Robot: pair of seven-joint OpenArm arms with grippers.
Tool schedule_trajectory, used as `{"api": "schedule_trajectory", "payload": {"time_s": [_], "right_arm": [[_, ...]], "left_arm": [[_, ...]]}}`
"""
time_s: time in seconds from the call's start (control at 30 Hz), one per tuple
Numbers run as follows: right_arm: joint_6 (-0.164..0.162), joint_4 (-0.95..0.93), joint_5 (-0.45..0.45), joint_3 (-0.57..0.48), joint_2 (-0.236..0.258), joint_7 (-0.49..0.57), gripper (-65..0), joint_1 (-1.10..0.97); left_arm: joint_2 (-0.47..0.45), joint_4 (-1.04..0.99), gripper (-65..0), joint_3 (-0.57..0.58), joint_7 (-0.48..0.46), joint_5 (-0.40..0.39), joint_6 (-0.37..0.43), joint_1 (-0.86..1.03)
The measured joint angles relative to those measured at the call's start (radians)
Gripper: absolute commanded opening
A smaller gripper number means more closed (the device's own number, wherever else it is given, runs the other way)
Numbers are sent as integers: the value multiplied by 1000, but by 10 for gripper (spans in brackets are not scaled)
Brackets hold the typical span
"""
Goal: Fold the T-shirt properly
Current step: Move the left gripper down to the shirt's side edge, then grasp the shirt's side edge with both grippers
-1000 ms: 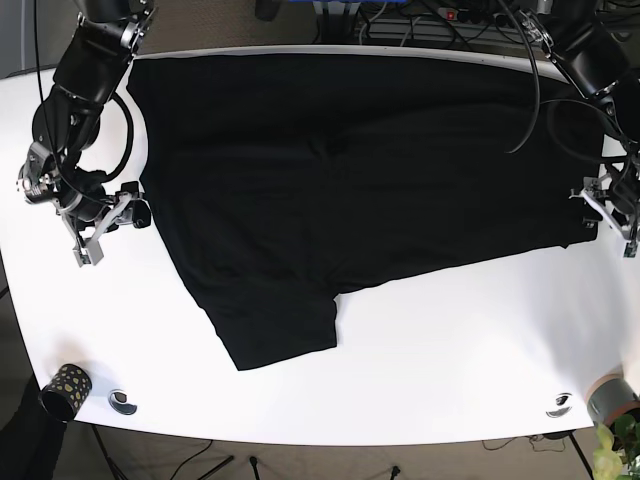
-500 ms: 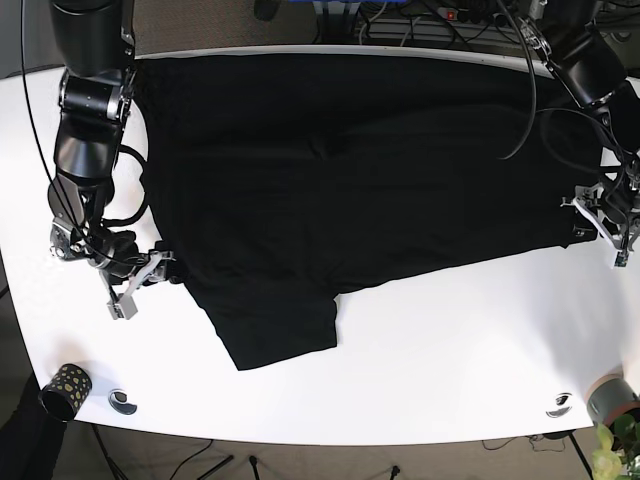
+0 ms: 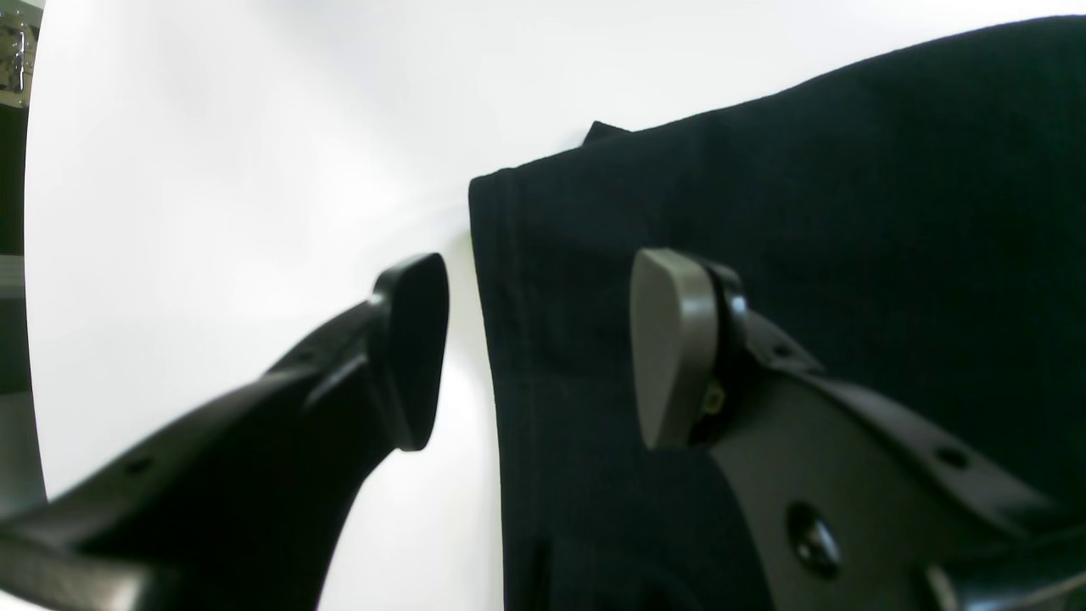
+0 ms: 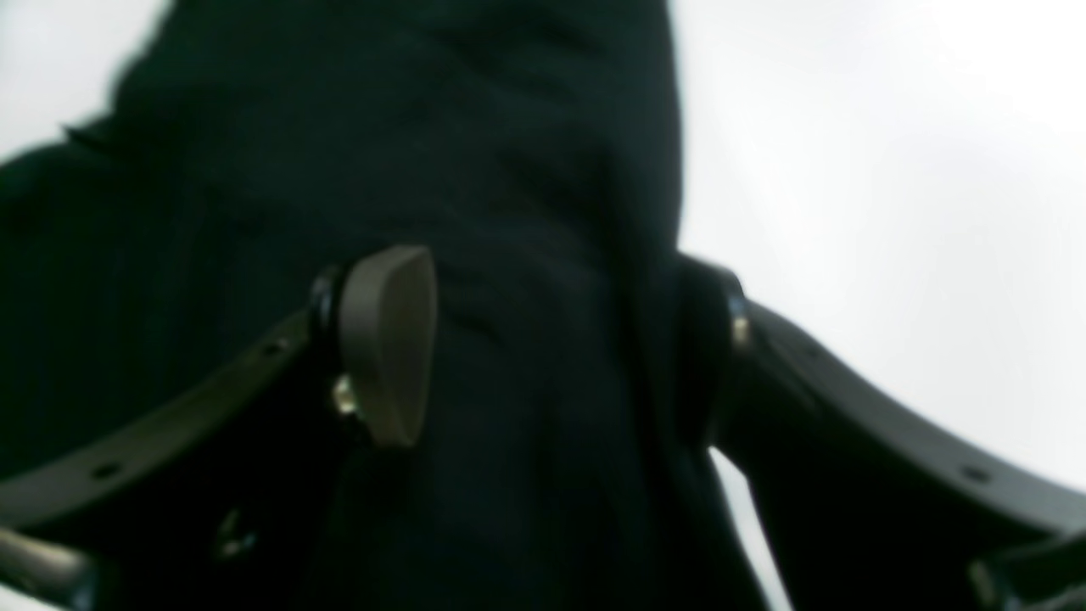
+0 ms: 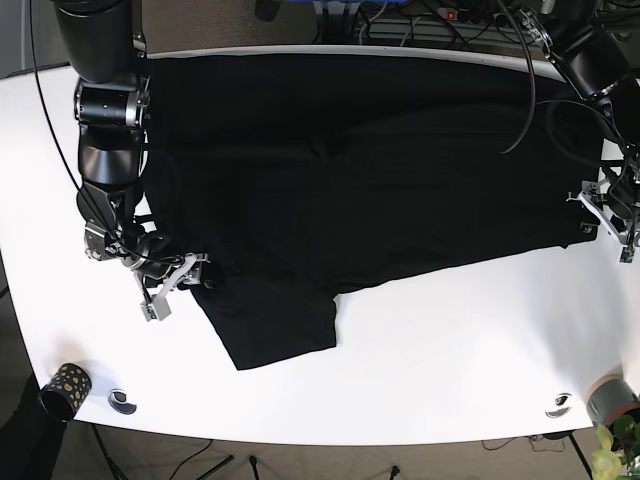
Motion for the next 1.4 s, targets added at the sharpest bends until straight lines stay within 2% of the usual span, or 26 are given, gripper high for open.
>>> {"api": "schedule_trajectory", "payload": {"time_s": [0.07, 0.13, 0.27, 0.33, 0.37, 0.43, 0.6, 0.73, 0.9, 1.4], "right_arm": [[0, 0, 0, -10, -3, 15, -279, -3], [0, 0, 0, -10, -3, 17, -350, -6], [0, 0, 0, -9, -2, 24, -542, -14], [0, 0, -6, -9, -3, 24, -617, -14], [0, 0, -4, -9, -3, 25, -634, -14], [0, -1, -5, -10, -3, 25, -639, -13], [0, -1, -7, -10, -3, 26, -636, -14], [0, -1, -5, -10, -3, 26, -636, -16], [0, -1, -4, -10, -3, 24, -636, -16], [0, -1, 0, -8, -3, 24, -636, -16]], "left_arm": [[0, 0, -329, 0, -2, -2, 0, -5], [0, 0, -325, 2, -5, -6, 13, -8], [3, -18, -301, 6, -1, 1, 192, -48], [-2, -67, -264, 7, -7, -3, 262, -92], [-5, -107, -246, 6, -12, -8, 286, -116], [-14, -189, -214, 10, -10, -9, 321, -157], [-39, -350, -158, 6, -4, 2, 341, -224], [-50, -453, -157, 25, -21, 3, 341, -281], [-51, -532, -157, 123, -114, -11, 339, -299], [-52, -563, -158, 263, -119, -11, 321, -285]]}}
